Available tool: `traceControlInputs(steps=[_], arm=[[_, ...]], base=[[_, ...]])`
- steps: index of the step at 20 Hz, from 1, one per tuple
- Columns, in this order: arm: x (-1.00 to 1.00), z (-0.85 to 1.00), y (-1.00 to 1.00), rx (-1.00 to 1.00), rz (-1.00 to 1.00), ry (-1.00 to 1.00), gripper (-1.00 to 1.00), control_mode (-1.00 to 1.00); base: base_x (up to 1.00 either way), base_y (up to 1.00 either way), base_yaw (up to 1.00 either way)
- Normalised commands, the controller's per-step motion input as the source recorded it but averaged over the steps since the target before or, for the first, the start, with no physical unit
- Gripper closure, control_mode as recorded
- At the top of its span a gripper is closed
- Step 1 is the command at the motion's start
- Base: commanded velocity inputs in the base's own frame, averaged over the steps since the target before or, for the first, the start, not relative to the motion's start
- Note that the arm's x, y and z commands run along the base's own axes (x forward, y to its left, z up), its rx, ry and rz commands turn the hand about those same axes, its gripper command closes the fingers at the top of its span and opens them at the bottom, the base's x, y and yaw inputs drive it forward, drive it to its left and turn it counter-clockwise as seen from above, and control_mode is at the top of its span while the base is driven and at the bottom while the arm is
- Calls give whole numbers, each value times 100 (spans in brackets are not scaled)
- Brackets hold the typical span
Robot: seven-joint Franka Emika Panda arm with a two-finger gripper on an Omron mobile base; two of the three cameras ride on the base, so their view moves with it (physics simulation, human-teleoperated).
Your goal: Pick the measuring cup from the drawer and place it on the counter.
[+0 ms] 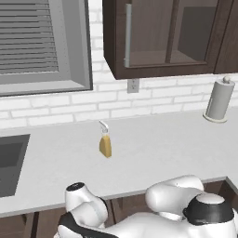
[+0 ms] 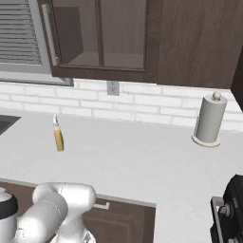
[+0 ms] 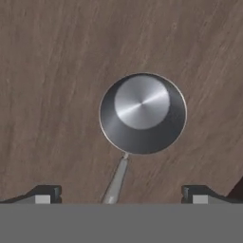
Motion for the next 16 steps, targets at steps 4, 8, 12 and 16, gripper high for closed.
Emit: traceControlInputs(steps=[4, 8, 12, 16], arm=[[1, -39, 36, -5, -10, 1, -100, -100], [-1, -82, 49, -15, -11, 4, -100, -100], [-27, -58, 18, -11, -8, 2, -100, -100], [-30, 18, -1, 2, -4, -4, -100, -100]], base=[[0, 0, 0], [0, 0, 0], [0, 0, 0], [0, 0, 0]])
